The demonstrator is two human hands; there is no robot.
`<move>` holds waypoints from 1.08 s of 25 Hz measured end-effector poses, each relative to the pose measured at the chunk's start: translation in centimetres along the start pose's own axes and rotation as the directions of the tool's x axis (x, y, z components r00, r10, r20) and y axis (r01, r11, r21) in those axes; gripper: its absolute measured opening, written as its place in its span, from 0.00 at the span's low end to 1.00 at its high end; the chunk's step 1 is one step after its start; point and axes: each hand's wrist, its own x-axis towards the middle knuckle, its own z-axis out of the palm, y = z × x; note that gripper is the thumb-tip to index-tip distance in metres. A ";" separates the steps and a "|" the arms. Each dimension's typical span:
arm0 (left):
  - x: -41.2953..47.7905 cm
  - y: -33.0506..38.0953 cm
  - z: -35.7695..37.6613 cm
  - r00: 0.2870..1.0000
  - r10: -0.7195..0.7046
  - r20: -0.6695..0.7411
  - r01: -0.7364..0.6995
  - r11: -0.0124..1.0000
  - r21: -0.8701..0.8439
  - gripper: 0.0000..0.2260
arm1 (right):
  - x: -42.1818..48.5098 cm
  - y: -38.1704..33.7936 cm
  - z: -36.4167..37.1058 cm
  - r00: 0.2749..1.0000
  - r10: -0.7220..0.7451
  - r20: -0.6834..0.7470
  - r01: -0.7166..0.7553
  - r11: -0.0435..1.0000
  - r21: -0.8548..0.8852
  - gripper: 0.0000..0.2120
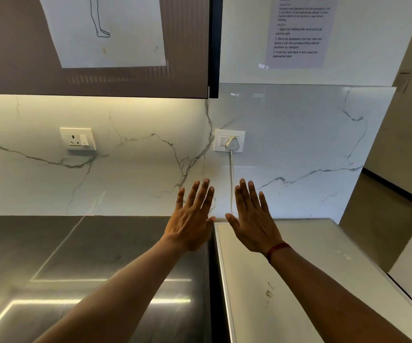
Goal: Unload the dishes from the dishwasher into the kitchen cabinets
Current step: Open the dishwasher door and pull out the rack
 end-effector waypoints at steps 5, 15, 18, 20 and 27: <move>3.6 0.3 0.2 1.000 0.006 -0.016 -0.006 1.000 0.018 0.34 | 2.5 2.1 2.0 0.999 0.000 0.040 0.000 1.000 -0.001 0.36; 12.2 0.5 0.7 0.994 -0.092 -0.062 0.097 0.992 0.083 0.35 | 11.0 7.8 3.2 0.994 -0.106 0.035 0.107 0.994 -0.038 0.35; 13.7 0.6 0.8 0.988 -0.138 -0.070 0.142 0.989 0.051 0.35 | 12.7 8.3 4.2 0.991 -0.112 0.070 0.117 0.990 -0.073 0.34; 14.3 0.4 1.0 0.987 -0.147 -0.063 0.149 0.988 0.035 0.35 | 13.5 8.2 4.4 0.990 -0.124 0.065 0.130 0.986 -0.105 0.34; 17.0 -2.6 1.6 0.986 -0.152 -0.065 0.150 0.988 -0.034 0.34 | 18.6 7.3 4.7 0.991 -0.112 0.074 0.125 0.972 -0.202 0.38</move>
